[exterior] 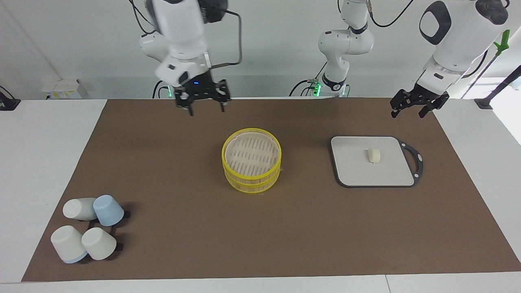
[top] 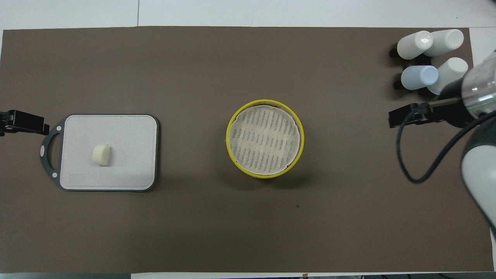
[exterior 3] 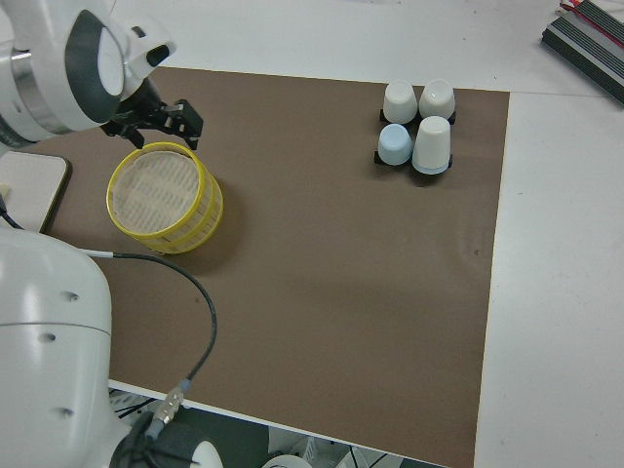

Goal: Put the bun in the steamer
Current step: 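Grasp the white bun with the left gripper while the right gripper lifts the lid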

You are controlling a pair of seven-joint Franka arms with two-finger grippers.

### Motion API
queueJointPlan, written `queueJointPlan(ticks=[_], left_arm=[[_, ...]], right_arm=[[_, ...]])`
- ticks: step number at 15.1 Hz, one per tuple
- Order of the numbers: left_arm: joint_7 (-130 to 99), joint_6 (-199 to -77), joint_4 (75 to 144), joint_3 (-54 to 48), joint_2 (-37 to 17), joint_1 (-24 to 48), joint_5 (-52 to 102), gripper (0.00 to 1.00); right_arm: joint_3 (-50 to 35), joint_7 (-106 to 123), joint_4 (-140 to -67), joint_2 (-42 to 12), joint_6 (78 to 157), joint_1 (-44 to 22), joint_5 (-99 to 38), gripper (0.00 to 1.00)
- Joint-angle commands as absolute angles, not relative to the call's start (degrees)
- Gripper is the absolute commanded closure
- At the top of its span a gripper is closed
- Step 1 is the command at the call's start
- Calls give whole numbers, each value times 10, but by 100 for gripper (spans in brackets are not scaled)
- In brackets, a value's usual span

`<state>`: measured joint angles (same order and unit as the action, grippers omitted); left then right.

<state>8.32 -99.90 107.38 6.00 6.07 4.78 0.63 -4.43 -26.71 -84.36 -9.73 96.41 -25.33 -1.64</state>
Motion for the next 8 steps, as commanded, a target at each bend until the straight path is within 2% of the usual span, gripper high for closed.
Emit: queueJointPlan(ticks=[1,3,5,8], left_arm=[[133,-1138,1258,63,112,44,4,0],[134,-1246,1334,62,93,44,-12,0],[134,-1322,1377,62,67,45,-14,0],[149,-1381,1388,62,22,45,-14,0]], right_arm=[[-40,-377,-702,-271,1024,-334,11,0],[-40,-414,-736,-305,1092,-362,37,0],[-40,-420,-833,-288,1174,-363,42,0],[-41,-421,-937,-250,1243,-366,42,0]])
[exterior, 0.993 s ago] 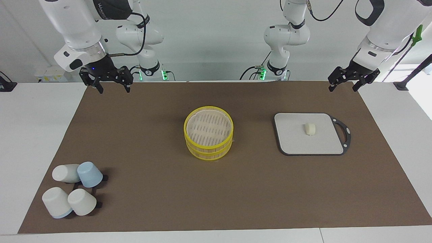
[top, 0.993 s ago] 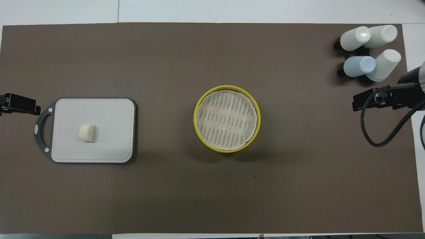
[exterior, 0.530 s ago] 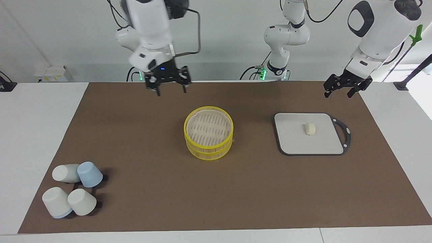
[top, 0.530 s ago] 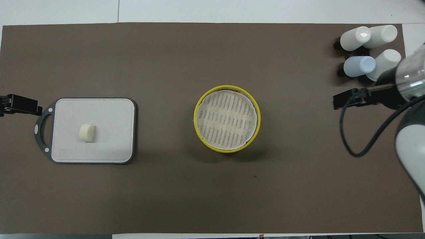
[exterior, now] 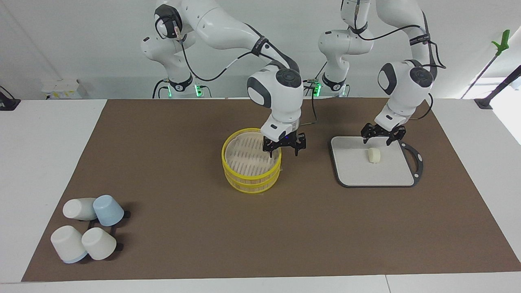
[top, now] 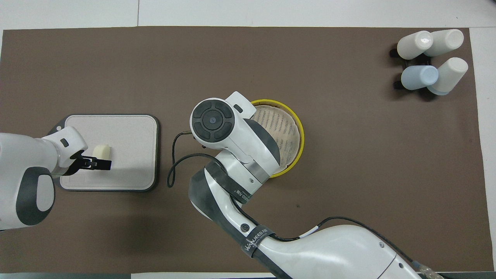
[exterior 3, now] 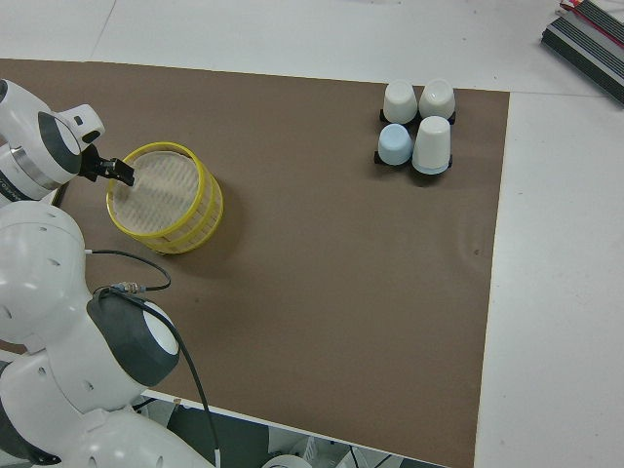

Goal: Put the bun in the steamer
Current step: 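Grasp the white bun with the left gripper while the right gripper lifts the lid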

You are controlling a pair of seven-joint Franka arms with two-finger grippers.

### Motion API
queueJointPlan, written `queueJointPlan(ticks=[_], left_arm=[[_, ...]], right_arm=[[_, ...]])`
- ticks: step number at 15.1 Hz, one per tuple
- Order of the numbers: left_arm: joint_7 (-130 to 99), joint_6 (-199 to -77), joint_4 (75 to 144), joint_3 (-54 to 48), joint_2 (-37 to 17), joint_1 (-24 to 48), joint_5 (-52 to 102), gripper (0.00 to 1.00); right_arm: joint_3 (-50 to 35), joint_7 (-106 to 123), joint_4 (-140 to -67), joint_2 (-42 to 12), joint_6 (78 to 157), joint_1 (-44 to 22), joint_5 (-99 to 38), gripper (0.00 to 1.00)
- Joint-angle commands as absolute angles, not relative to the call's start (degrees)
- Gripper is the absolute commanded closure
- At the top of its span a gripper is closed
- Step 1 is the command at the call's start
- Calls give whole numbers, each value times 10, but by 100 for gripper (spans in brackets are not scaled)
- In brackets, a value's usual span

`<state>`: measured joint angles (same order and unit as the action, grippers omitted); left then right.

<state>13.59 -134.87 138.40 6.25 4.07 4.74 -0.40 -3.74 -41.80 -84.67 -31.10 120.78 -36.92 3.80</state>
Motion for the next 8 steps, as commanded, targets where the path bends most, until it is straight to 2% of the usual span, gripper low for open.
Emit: queueJointPlan(ticks=[1,2,3,5,6,8], left_arm=[[149,-1401,1393,61,15,44,-14,0],[148,-1413,1399,61,15,45,-14,0],[146,-1416,1401,61,15,46,-14,0],[145,-1418,1401,61,12,46,-14,14],[147,-1421,1400,61,11,44,-14,28],[143,-1433,1401,61,10,44,-14,51]], right_arm=[[-41,-419,-938,-249,1239,-365,42,32],[-42,-420,-934,-250,1235,-365,40,76],[-42,-420,-924,-250,1220,-362,34,100],[-42,-418,-875,-258,1175,-358,41,100],[-41,-416,-849,-267,1156,-358,42,100],[-40,-410,-819,-275,1108,-357,51,100]])
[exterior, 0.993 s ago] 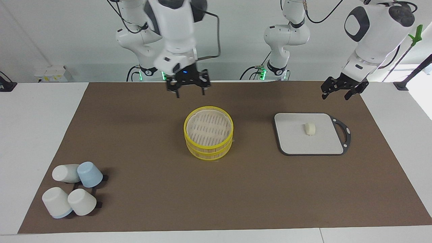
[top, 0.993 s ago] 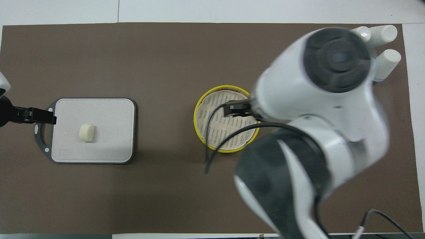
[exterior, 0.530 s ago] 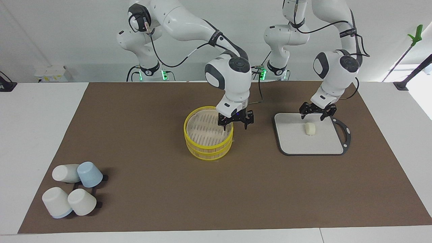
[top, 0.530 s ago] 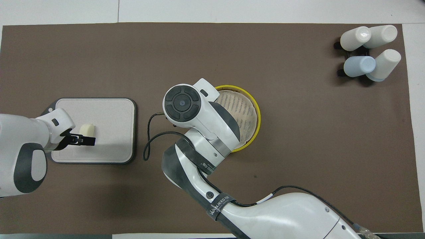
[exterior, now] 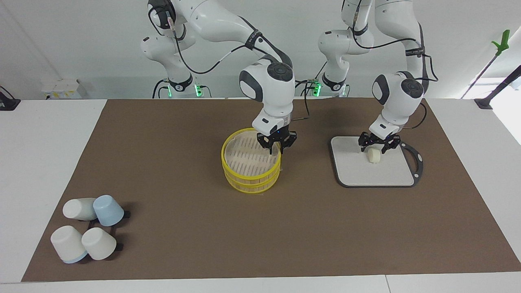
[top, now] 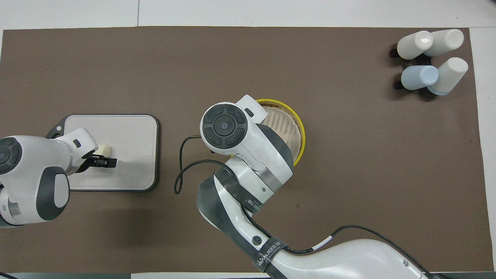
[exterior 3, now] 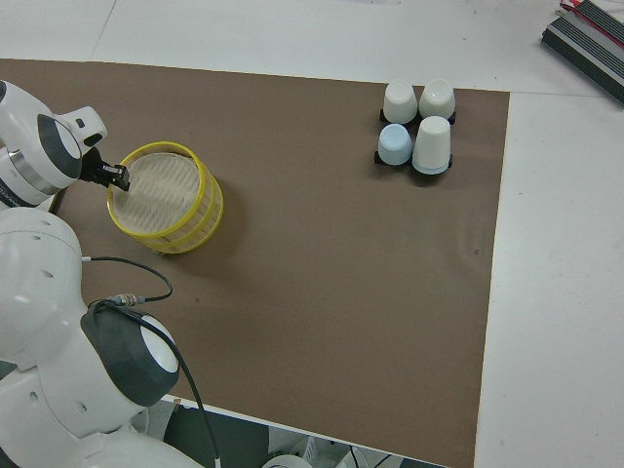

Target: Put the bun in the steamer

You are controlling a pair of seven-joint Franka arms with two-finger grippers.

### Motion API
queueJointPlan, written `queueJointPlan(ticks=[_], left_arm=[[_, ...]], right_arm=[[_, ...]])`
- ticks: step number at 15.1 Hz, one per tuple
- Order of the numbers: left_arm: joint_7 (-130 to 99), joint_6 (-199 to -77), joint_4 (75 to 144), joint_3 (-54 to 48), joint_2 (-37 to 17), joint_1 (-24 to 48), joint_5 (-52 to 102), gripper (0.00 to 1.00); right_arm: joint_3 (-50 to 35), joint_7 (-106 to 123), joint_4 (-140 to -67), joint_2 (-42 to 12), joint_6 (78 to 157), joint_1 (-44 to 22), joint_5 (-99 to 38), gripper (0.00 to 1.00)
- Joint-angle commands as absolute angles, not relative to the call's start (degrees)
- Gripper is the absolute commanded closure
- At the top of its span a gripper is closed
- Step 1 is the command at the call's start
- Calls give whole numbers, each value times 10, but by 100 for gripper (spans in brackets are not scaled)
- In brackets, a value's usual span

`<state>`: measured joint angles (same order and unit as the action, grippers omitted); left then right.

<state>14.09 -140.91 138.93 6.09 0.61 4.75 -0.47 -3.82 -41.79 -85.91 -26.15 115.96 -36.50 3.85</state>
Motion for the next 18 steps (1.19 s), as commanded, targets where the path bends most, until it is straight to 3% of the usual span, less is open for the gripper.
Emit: queueJointPlan(ticks=[1,2,5,7,9,12,14,18], left_arm=[[142,-1433,1400,61,10,44,-14,58],[141,-1433,1400,61,10,44,-14,65],[114,-1414,1374,60,3,47,-14,65],[33,-1310,1290,55,-2,75,-11,65],[-97,-1201,1164,57,-44,146,1,65],[-279,-1131,1010,57,-100,243,43,65],[-382,-1134,943,57,-143,303,62,65],[-487,-1250,978,57,-181,427,59,65]], right_arm=[[-38,-396,-790,-276,1061,-349,55,100],[-38,-363,-761,-272,1008,-332,55,100],[-35,-209,-756,-196,888,-248,50,100],[-34,-108,-762,-159,802,-187,49,100],[-33,-21,-796,-115,755,-120,56,100],[-33,116,-842,-77,754,-21,79,100],[-33,162,-857,-70,758,21,97,100],[-33,181,-896,-53,787,33,107,100]])
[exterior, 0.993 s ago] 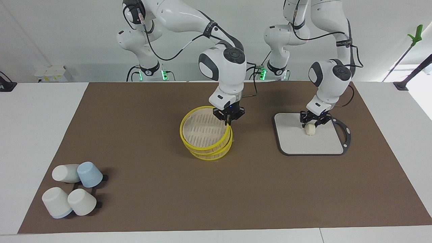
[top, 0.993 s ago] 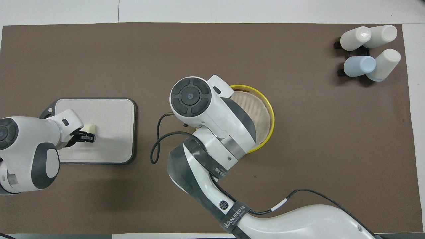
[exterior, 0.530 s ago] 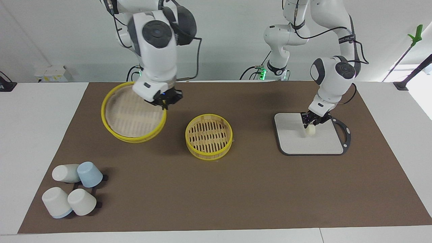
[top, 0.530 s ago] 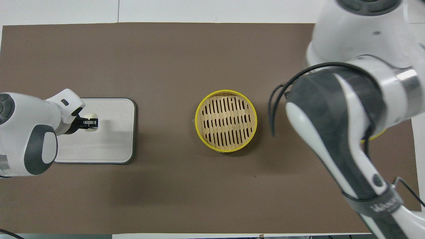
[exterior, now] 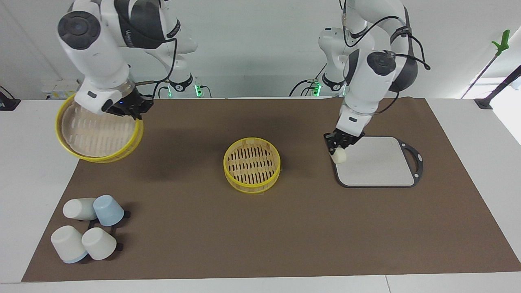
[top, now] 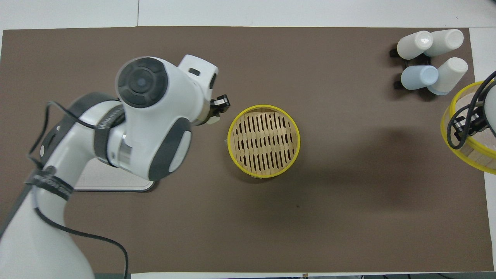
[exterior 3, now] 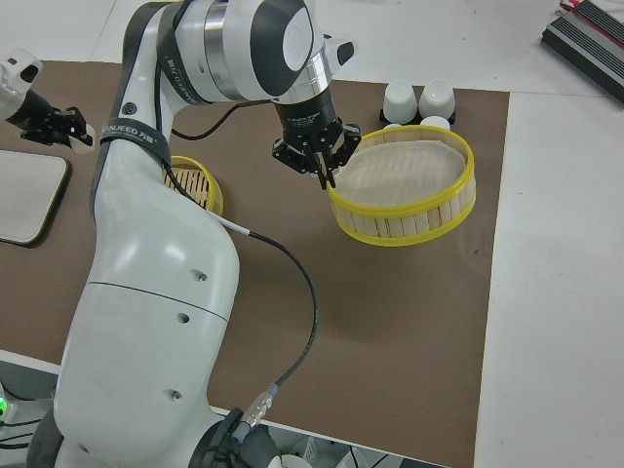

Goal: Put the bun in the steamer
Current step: 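Lower the bun into the open steamer basket and open the left gripper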

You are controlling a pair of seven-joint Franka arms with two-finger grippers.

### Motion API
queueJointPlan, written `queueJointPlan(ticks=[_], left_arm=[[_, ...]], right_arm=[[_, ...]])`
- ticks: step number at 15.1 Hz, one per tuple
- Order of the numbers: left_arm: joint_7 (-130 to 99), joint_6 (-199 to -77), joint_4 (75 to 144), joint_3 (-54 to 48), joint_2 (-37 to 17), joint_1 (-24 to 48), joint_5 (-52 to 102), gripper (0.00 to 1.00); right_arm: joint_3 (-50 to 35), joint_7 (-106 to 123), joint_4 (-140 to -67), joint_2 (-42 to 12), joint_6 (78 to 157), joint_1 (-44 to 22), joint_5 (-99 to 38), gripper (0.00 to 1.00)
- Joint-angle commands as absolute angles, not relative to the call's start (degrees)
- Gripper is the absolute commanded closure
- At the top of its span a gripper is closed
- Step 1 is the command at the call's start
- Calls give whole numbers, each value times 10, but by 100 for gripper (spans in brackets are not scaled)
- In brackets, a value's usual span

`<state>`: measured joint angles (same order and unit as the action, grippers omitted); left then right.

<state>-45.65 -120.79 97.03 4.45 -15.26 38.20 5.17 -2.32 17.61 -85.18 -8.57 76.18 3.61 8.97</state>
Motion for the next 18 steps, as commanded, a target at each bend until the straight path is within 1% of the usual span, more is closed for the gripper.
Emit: queueJointPlan(ticks=[1,2,3,4,6,7,8,9,11,13,14,15,16,18], left_arm=[[-502,-1272,979,58,-212,450,56,65],[-511,-1289,983,59,-227,469,55,65],[-512,-1303,1002,59,-229,476,54,65],[-512,-1324,1016,59,-230,481,54,65],[-514,-1353,1022,58,-238,482,54,64],[-519,-1355,1026,59,-240,483,54,58],[-526,-1354,1027,59,-240,483,54,36],[-530,-1347,1025,59,-239,484,54,2],[-527,-1319,1024,58,-224,478,54,0],[-516,-1240,1027,59,-169,449,55,0],[-507,-1197,1027,57,-134,420,57,0],[-477,-1147,1024,57,-102,389,61,0],[-447,-1103,1020,57,-74,357,62,0],[-377,-1029,1020,61,-14,288,62,0]], right_arm=[[-33,181,-909,-49,796,30,107,100],[-33,179,-914,-45,800,27,107,100],[-33,178,-916,-44,801,26,107,100],[-33,177,-918,-43,802,25,107,100],[-34,176,-918,-43,802,25,107,100],[-36,174,-918,-43,802,25,107,100],[-39,172,-918,-43,802,24,106,100],[-43,161,-913,-44,803,23,102,100],[-64,90,-912,-46,841,-24,95,100],[-65,-24,-906,-53,873,-101,50,100],[-65,-86,-905,-66,892,-139,29,100],[-65,-166,-894,-90,922,-177,14,100],[-65,-210,-889,-104,952,-193,-1,100],[-65,-217,-891,-112,973,-194,-11,100]])
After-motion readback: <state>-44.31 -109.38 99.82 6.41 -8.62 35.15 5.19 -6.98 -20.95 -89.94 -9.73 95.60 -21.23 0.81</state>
